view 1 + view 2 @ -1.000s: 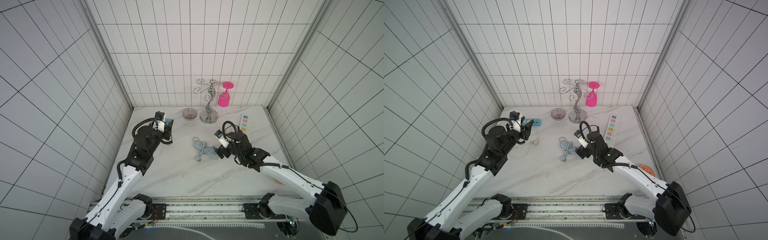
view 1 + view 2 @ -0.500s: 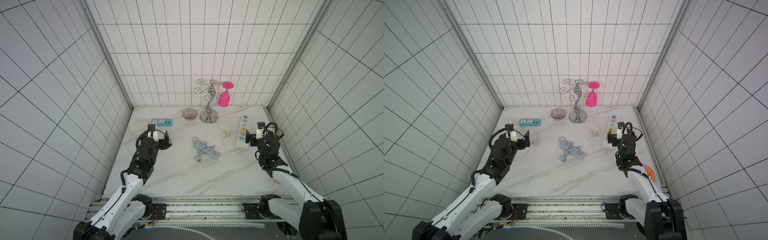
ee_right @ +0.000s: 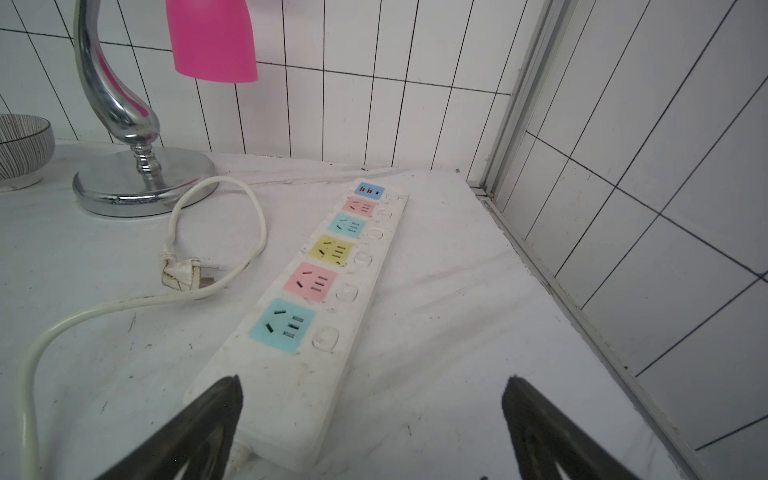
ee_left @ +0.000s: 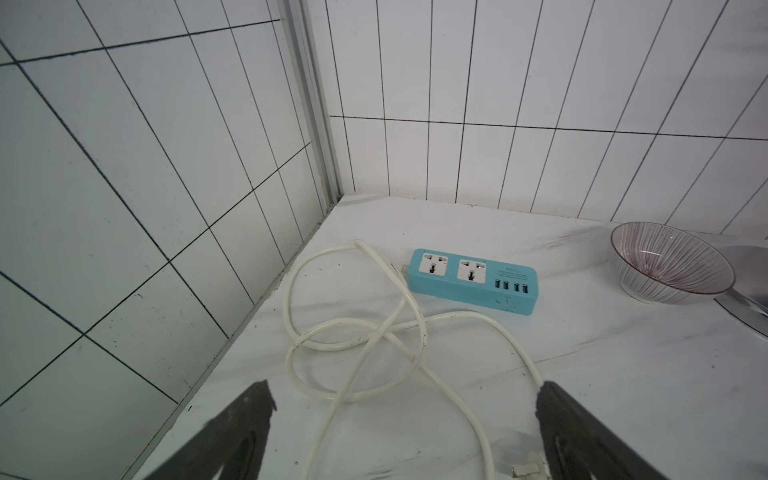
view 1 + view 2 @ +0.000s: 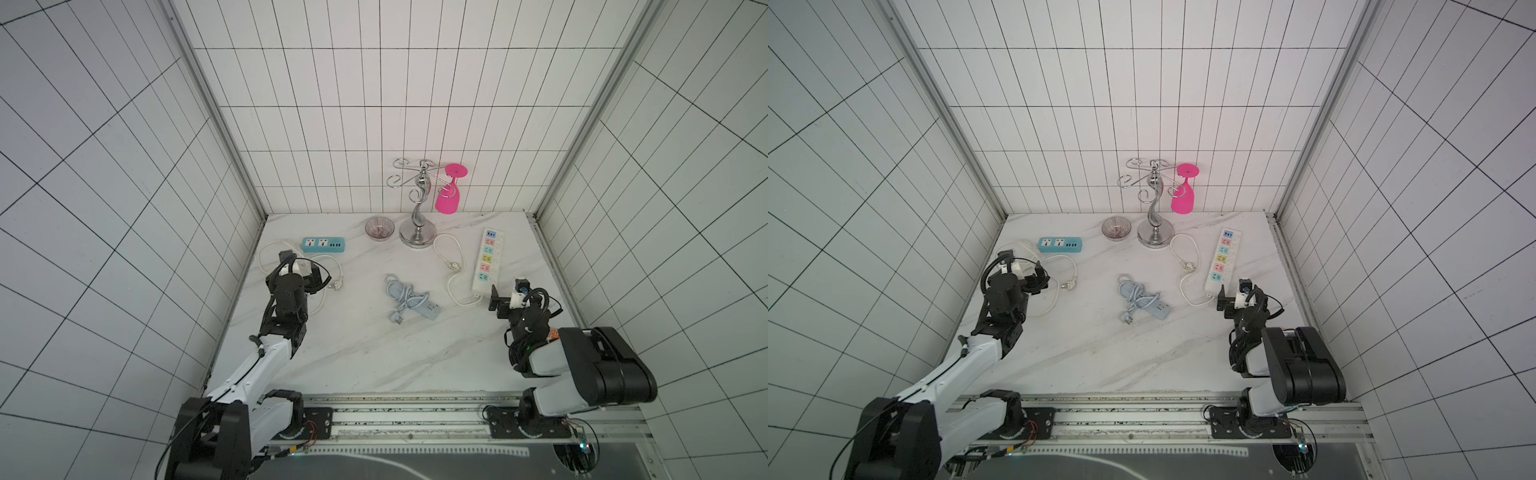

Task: Wrap the cord around the power strip
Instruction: Reset both arms

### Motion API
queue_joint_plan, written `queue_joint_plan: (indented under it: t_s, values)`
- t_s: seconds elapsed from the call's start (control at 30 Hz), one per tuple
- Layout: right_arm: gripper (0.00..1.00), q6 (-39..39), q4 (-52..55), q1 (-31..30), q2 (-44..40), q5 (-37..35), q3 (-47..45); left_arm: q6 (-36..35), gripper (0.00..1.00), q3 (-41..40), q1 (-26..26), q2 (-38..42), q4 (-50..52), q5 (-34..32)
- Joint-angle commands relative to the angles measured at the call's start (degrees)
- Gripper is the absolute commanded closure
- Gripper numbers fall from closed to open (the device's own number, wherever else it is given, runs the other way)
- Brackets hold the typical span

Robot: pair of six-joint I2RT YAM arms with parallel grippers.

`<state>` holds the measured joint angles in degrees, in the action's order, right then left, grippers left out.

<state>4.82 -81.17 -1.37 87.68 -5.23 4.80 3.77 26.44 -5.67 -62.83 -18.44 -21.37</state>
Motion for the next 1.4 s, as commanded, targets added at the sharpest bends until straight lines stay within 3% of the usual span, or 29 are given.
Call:
queue_joint_plan:
  t_s: [0.0,0.3,0.83,0.93,1.03,1.37]
  values:
    - [0.01,-0.83,-15.41,0.38,2.27,0.18,-1.88,1.82,0.02,-1.2,0.47,-3.31,-7.95,-2.65]
    - [0.01,0.22,1.7,0.39,0.1,2.74,5.16,0.36,0.03,-5.68,0.54,-14.67,-25.78,-2.78]
    - [0.01,-1.47,5.31,1.15,0.65,1.48,7.59,-2.06,0.02,-11.43,0.43,-27.64,-49.63,2.01]
    - [0.01,-1.56,5.36,1.13,0.65,1.37,7.62,-2.12,0.03,-10.13,0.43,-27.99,-47.67,1.46]
    - [0.01,-1.74,5.5,1.19,0.7,1.06,7.76,-2.48,0.02,-6.52,-2.44,-27.68,-40.1,-5.68]
    - [0.01,-1.83,5.9,1.36,0.65,1.45,7.95,-2.13,0.03,-6.14,-2.65,-26.99,-38.52,-5.94]
